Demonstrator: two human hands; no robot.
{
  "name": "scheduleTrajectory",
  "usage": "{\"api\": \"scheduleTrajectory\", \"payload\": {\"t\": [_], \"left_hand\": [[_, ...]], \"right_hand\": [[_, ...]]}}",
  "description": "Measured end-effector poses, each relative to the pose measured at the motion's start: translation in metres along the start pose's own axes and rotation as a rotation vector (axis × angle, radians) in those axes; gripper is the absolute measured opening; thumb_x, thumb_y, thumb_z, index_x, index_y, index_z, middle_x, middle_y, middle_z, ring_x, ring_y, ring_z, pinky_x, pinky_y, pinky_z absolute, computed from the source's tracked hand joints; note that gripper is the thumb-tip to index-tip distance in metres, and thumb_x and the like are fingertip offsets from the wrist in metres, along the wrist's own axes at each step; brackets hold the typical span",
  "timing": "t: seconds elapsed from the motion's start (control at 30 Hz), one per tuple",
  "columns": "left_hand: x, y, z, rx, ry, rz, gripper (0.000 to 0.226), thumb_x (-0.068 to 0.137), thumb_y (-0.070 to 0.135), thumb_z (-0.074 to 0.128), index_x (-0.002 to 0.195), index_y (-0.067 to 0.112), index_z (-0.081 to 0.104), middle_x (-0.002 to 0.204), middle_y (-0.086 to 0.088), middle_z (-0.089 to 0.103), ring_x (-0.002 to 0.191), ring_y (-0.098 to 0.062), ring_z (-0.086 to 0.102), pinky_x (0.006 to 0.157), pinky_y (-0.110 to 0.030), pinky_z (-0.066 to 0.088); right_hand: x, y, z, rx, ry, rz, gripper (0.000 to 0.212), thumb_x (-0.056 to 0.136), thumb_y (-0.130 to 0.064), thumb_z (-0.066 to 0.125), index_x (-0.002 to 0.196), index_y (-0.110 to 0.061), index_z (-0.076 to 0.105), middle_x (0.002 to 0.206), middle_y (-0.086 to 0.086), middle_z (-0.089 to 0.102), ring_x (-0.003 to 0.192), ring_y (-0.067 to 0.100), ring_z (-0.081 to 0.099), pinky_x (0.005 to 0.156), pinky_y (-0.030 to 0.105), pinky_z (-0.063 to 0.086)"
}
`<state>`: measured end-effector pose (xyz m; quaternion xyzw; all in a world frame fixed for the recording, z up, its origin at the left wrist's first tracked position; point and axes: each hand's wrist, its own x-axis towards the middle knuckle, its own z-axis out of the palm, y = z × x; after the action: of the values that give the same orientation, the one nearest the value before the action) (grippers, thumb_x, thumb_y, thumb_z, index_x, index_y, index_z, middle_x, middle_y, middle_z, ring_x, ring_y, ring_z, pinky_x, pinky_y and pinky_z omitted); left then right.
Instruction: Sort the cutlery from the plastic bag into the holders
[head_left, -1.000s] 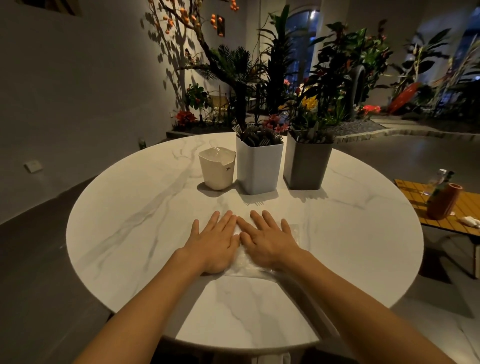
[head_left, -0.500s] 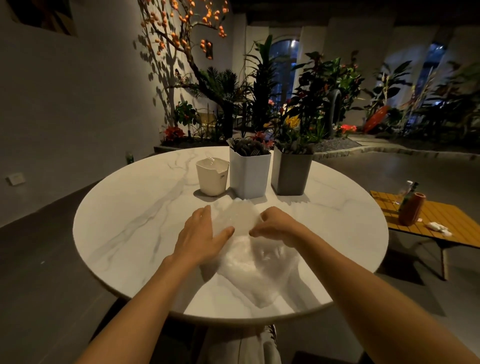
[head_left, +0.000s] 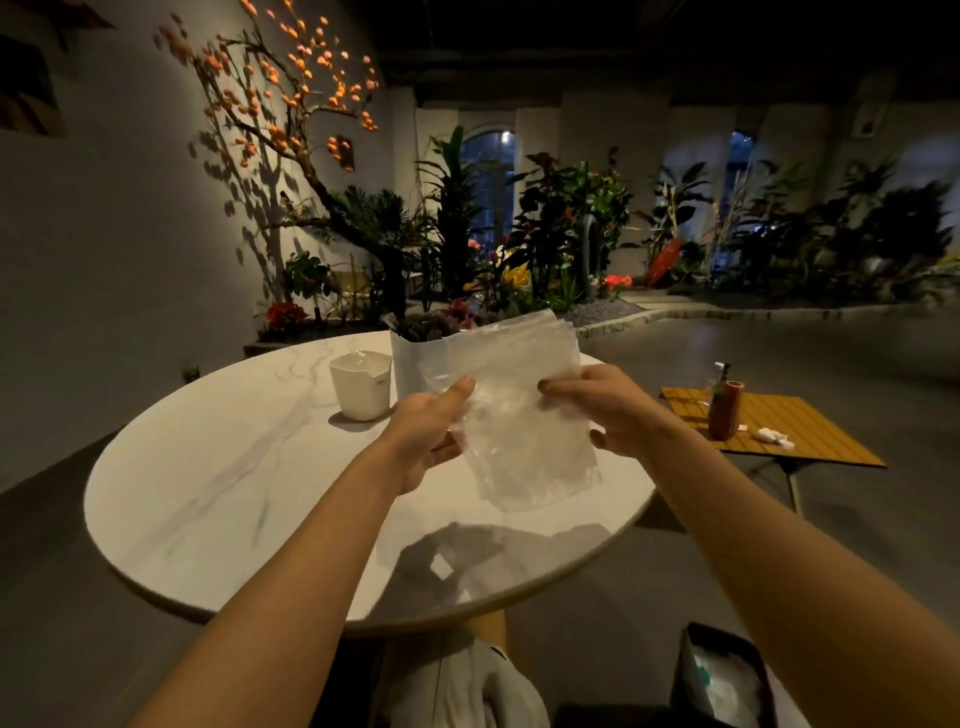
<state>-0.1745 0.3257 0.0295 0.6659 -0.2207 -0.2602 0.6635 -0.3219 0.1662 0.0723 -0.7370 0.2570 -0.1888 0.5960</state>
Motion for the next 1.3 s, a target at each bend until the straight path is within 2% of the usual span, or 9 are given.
{"api": "scheduleTrajectory", "payload": {"t": [0.2, 0.3, 0.43, 0.53, 0.63, 0.83, 1.0, 1.2, 1.3], "left_hand": [[0.035, 0.014, 0.095, 0.098, -0.097, 0.101, 0.015, 0.104, 0.028, 0.058, 0.107, 0.015, 0.064, 0.089, -0.006, 0.066, 0.077, -0.019, 0.059, 0.063, -0.028, 0.049], [0.062, 0.009, 0.161, 0.114, -0.166, 0.095, 0.015, 0.106, 0.026, 0.054, 0.114, 0.017, 0.063, 0.092, -0.002, 0.066, 0.073, -0.014, 0.061, 0.051, -0.022, 0.051], [0.092, -0.019, 0.243, 0.145, -0.309, 0.029, 0.016, 0.106, 0.03, 0.049, 0.109, 0.019, 0.059, 0.106, -0.008, 0.068, 0.084, -0.019, 0.062, 0.071, -0.039, 0.06], [0.109, -0.05, 0.293, 0.118, -0.399, -0.06, 0.018, 0.101, 0.03, 0.05, 0.107, 0.016, 0.06, 0.098, -0.012, 0.07, 0.075, -0.019, 0.063, 0.059, -0.029, 0.051], [0.123, -0.092, 0.338, 0.165, -0.475, -0.181, 0.017, 0.095, 0.026, 0.048, 0.097, 0.013, 0.058, 0.075, -0.008, 0.057, 0.054, -0.014, 0.048, 0.05, -0.026, 0.032], [0.155, -0.221, 0.403, 0.343, -0.377, -0.271, 0.014, 0.081, 0.02, 0.059, 0.081, 0.018, 0.045, 0.078, -0.007, 0.051, 0.068, -0.022, 0.043, 0.059, -0.032, 0.035], [0.177, -0.342, 0.42, 0.482, -0.23, -0.352, 0.01, 0.086, 0.016, 0.062, 0.081, 0.017, 0.053, 0.079, -0.001, 0.058, 0.065, -0.015, 0.048, 0.052, -0.028, 0.036], [0.193, -0.453, 0.419, 0.621, -0.174, -0.39, 0.005, 0.09, 0.014, 0.06, 0.094, 0.016, 0.057, 0.09, -0.002, 0.064, 0.072, -0.014, 0.055, 0.054, -0.025, 0.039], [0.195, -0.487, 0.421, 0.649, -0.17, -0.423, 0.011, 0.091, 0.014, 0.063, 0.098, 0.014, 0.054, 0.097, -0.004, 0.064, 0.079, -0.017, 0.057, 0.063, -0.028, 0.042]], "right_hand": [[-0.004, 0.02, -0.08, 0.054, 0.164, 0.012, 0.027, 0.09, -0.029, 0.073, 0.11, -0.011, 0.071, 0.11, 0.007, 0.074, 0.106, 0.025, 0.065, 0.091, 0.04, 0.05], [-0.005, 0.043, -0.136, 0.084, 0.248, 0.085, 0.024, 0.092, -0.02, 0.071, 0.114, -0.01, 0.068, 0.116, 0.009, 0.071, 0.103, 0.027, 0.069, 0.086, 0.042, 0.057], [-0.002, 0.089, -0.199, 0.038, 0.406, 0.252, 0.02, 0.094, -0.013, 0.068, 0.113, -0.006, 0.068, 0.112, 0.01, 0.069, 0.098, 0.027, 0.067, 0.08, 0.041, 0.058], [0.009, 0.128, -0.234, 0.006, 0.533, 0.32, 0.019, 0.094, -0.009, 0.065, 0.111, -0.003, 0.069, 0.103, 0.015, 0.066, 0.09, 0.027, 0.061, 0.091, 0.046, 0.054], [0.021, 0.179, -0.264, 0.015, 0.628, 0.39, 0.008, 0.092, -0.008, 0.065, 0.099, -0.005, 0.068, 0.092, 0.013, 0.062, 0.083, 0.024, 0.058, 0.078, 0.038, 0.053], [0.043, 0.308, -0.293, 0.004, 0.676, 0.562, 0.008, 0.093, -0.001, 0.059, 0.1, -0.002, 0.062, 0.087, 0.009, 0.061, 0.074, 0.018, 0.06, 0.048, 0.021, 0.048], [0.069, 0.434, -0.283, -0.029, 0.615, 0.719, 0.024, 0.09, -0.006, 0.059, 0.113, -0.001, 0.06, 0.109, 0.017, 0.065, 0.101, 0.034, 0.065, 0.088, 0.046, 0.058], [0.086, 0.551, -0.257, -0.054, 0.535, 0.794, 0.017, 0.093, -0.007, 0.058, 0.11, -0.011, 0.058, 0.101, 0.003, 0.061, 0.099, 0.024, 0.062, 0.077, 0.031, 0.051], [0.091, 0.585, -0.246, -0.047, 0.542, 0.875, 0.022, 0.091, -0.002, 0.057, 0.112, -0.011, 0.056, 0.101, 0.003, 0.061, 0.102, 0.026, 0.062, 0.082, 0.038, 0.056]]}}
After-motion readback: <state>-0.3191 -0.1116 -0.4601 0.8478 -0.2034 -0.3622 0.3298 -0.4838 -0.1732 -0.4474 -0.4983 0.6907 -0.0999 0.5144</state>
